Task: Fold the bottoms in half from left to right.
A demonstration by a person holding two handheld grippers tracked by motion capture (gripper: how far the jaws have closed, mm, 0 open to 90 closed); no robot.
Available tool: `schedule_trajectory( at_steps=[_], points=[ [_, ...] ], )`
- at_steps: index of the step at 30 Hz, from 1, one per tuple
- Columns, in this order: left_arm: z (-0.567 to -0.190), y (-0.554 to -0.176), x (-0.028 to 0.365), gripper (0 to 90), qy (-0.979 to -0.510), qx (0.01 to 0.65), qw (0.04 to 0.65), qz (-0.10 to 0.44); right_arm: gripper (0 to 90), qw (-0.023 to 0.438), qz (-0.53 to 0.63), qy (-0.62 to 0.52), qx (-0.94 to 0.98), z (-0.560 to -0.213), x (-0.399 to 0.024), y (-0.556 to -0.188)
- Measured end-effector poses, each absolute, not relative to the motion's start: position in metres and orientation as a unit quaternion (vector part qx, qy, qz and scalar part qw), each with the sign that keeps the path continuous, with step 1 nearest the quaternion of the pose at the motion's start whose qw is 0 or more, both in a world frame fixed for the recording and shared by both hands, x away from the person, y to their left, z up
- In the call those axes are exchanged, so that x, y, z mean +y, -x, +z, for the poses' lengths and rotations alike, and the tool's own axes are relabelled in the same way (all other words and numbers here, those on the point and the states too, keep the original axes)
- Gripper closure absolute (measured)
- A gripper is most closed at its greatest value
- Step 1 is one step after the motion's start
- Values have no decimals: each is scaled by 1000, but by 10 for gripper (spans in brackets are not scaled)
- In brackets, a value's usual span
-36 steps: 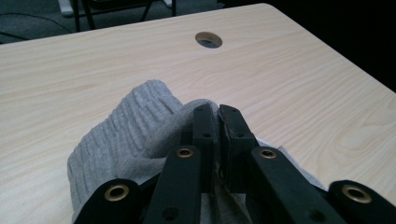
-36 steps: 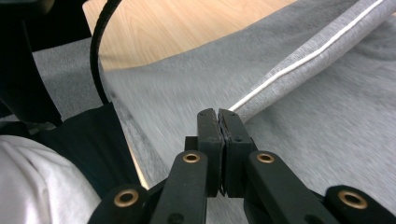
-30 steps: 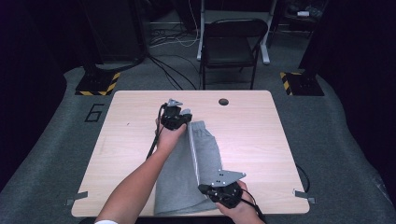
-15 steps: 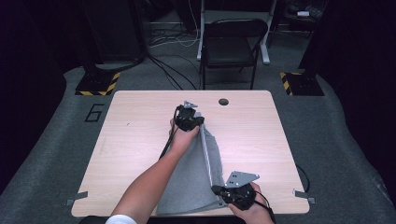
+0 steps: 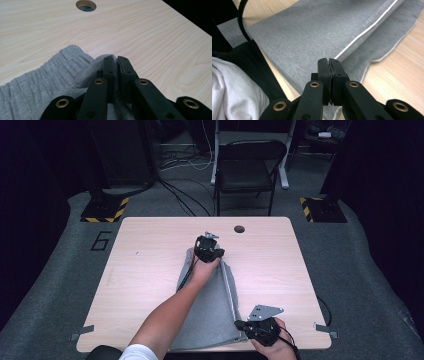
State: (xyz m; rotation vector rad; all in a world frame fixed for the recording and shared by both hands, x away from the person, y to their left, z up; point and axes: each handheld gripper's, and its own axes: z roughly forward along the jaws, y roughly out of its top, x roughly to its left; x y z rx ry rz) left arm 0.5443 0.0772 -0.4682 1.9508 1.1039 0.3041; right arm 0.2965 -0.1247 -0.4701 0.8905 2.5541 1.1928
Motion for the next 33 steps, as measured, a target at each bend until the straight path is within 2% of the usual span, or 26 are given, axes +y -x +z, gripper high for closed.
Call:
schedule_trajectory(
  at_steps=[19, 24, 27, 33],
  points=[
    [-491, -551, 59, 847, -796, 433, 411, 102, 874, 84, 366, -344, 861, -493, -133, -298],
    [-495, -552, 60, 797, -791, 448, 408, 85, 868, 69, 359, -376, 851, -499, -136, -302],
    [-492, -551, 61, 755, -792, 440, 414, 88, 866, 80, 350, -364, 860, -501, -135, -305],
    [-486, -547, 65, 622, -792, 429, 423, 98, 854, 92, 334, -352, 870, -501, -133, -302]
  ],
)
